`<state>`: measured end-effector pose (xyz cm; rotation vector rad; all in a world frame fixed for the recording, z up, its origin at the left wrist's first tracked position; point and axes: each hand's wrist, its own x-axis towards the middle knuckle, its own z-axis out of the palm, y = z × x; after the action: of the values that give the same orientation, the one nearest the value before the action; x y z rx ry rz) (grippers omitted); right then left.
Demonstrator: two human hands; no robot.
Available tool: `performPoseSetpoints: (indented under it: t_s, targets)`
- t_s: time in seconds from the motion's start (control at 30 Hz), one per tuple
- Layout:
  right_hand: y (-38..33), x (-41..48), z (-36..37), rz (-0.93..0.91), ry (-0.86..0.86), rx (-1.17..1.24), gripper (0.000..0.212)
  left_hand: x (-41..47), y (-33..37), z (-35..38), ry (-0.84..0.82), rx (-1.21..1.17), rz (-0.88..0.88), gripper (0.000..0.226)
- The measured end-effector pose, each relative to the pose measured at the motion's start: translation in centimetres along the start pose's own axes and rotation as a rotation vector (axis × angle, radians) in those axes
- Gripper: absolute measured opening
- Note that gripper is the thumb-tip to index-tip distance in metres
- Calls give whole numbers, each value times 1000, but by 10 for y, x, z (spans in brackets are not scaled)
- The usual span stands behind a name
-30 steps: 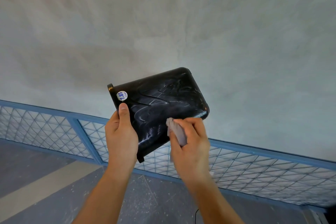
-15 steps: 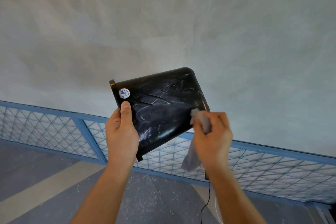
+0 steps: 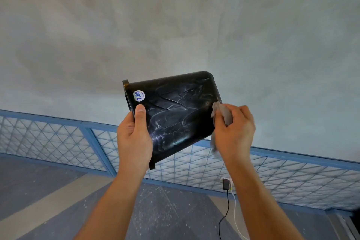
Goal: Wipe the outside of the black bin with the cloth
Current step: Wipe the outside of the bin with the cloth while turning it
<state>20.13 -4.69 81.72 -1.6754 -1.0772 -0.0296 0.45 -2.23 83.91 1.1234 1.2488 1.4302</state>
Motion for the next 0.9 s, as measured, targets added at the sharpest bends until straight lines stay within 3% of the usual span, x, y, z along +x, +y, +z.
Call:
performPoseSetpoints:
  t_s: [0.2, 0.37, 0.43, 0.53, 0.6, 0.67, 0.8, 0.9]
  targets:
    - [-42, -58, 34, -250, -167, 23, 20, 9, 1, -10, -7, -11, 18, 42]
    - [-23, -21, 27, -35, 19, 19, 12, 17, 2, -23, -34, -2, 18, 42]
    - [-31, -10, 29, -58, 58, 0, 5, 18, 2, -23, -42, 0, 22, 42]
    - [-55, -42, 48, -197, -129, -63, 8, 18, 3, -23, -44, -22, 29, 44]
    - [-60, -71, 52, -277, -220, 23, 17, 19, 3, -24, -42, -30, 29, 44]
    - [-50, -71, 46, -271, -170, 52, 18, 22, 4, -26, -40, -42, 16, 43]
    - [-23, -20, 35, -26, 24, 48, 13, 18, 5, -23, -53, -47, 13, 42]
    - [-42, -32, 44, -162, -22, 18, 10, 15, 4, -16, -55, -62, 29, 42]
